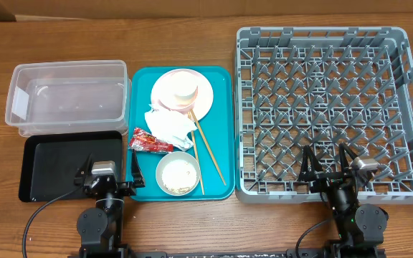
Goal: Sort waste into correct bins and load items into the dishwasher
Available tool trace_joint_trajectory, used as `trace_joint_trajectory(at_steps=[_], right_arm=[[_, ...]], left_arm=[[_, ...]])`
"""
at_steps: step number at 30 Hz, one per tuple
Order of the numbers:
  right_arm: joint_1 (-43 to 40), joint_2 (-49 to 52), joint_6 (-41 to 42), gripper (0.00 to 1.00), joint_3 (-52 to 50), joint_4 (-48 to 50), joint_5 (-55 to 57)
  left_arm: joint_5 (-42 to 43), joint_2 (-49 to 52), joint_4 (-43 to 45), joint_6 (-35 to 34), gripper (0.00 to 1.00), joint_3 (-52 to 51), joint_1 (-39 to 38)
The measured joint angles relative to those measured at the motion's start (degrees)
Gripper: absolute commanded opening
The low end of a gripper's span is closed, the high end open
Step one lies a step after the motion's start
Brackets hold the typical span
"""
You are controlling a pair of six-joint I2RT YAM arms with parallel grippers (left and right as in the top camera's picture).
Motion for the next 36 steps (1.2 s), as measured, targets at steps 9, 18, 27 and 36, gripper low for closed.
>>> trace_joint_trajectory(at_steps=[9, 18, 27, 36], right_arm=[[0.02, 0.0, 0.02, 1.0, 0.0, -0.02, 0.0], [0.02, 0.0, 0.0, 1.0, 0.0, 0.0, -0.02], [0.02, 0.0, 0.0, 1.0, 0.0, 0.0, -0.02], [0.02, -0.04, 0.0, 1.0, 0.0, 0.02, 0.0]], left_arm=[[0.0, 0.0, 0.02, -0.02, 1.0, 0.0, 0.0], [2.47, 0.0, 4.85, -0.02, 1.0, 0.07, 0.0], [9.49, 2.95, -9.84, -0.87, 1.0, 13.97, 0.0], [16.55, 33.64, -36.81, -0.17, 1.0, 48.09, 0.0]])
